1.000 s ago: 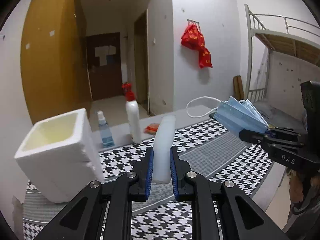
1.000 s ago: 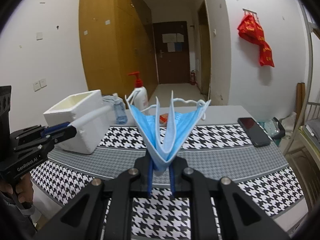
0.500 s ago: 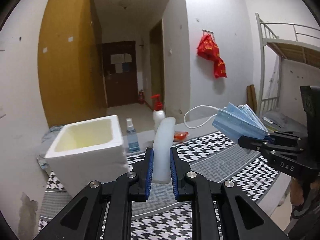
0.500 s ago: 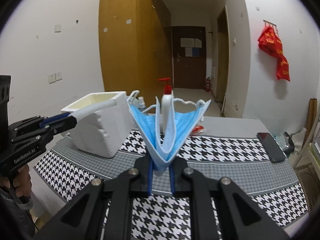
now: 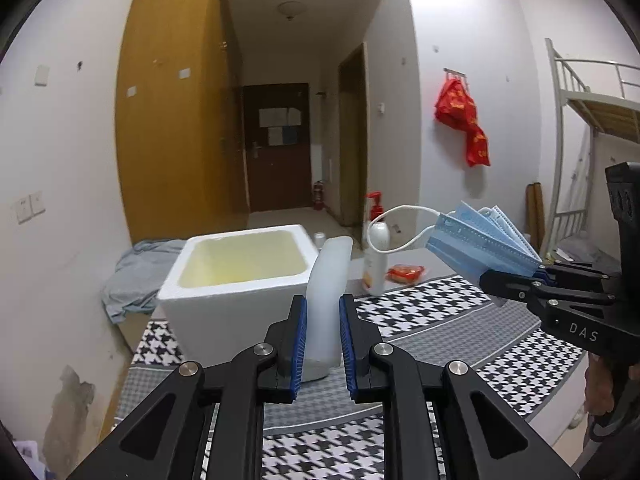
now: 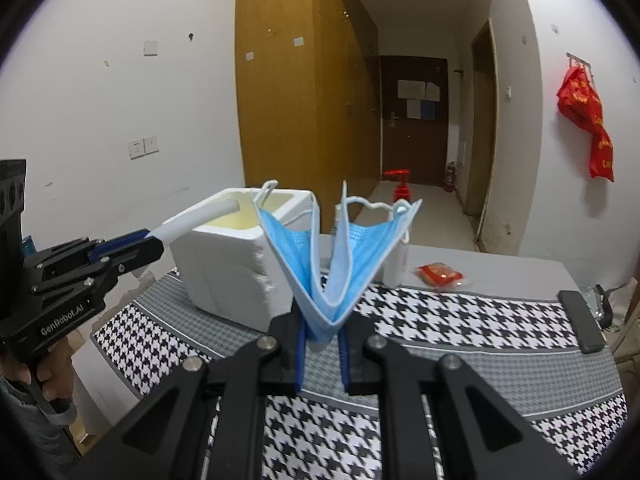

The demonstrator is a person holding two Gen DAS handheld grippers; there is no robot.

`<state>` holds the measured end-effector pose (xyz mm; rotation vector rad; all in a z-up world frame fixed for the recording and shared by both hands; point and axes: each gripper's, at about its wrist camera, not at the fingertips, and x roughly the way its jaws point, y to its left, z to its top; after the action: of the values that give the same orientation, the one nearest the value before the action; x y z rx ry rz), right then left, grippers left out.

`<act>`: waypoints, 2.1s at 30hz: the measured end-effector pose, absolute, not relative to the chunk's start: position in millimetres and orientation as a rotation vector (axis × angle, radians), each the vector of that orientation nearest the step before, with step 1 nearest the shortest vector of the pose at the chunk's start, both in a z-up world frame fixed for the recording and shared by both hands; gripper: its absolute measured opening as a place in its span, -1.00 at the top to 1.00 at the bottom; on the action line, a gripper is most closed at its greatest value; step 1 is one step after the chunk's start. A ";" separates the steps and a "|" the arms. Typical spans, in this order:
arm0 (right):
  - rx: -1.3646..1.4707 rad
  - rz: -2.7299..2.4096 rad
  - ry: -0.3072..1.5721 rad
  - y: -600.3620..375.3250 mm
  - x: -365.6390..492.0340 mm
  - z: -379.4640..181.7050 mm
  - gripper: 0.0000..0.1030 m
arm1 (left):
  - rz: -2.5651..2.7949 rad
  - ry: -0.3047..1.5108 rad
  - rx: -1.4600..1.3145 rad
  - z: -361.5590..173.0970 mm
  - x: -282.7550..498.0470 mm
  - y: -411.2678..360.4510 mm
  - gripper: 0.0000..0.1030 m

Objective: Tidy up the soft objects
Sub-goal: 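Lift the blue mask with the right tool and carry it over the foam box, then lower the blue mask into the foam box and open the right tool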

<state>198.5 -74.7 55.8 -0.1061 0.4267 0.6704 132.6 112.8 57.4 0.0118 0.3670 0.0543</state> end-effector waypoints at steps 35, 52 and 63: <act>-0.237 0.867 0.562 65.7 262.6 76.0 0.67 | 0.192 0.363 -0.050 55.8 136.9 201.1 0.66; -0.300 0.901 0.638 124.5 306.5 64.7 0.67 | 0.249 0.361 -0.071 56.1 134.9 219.2 0.66; -0.311 0.914 0.623 125.8 306.4 61.3 -0.32 | 0.255 0.351 -0.062 62.1 137.1 216.2 0.66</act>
<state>306.4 125.8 61.3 -0.3111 0.6228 0.9137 137.1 216.2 62.1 -0.0617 0.3514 0.2547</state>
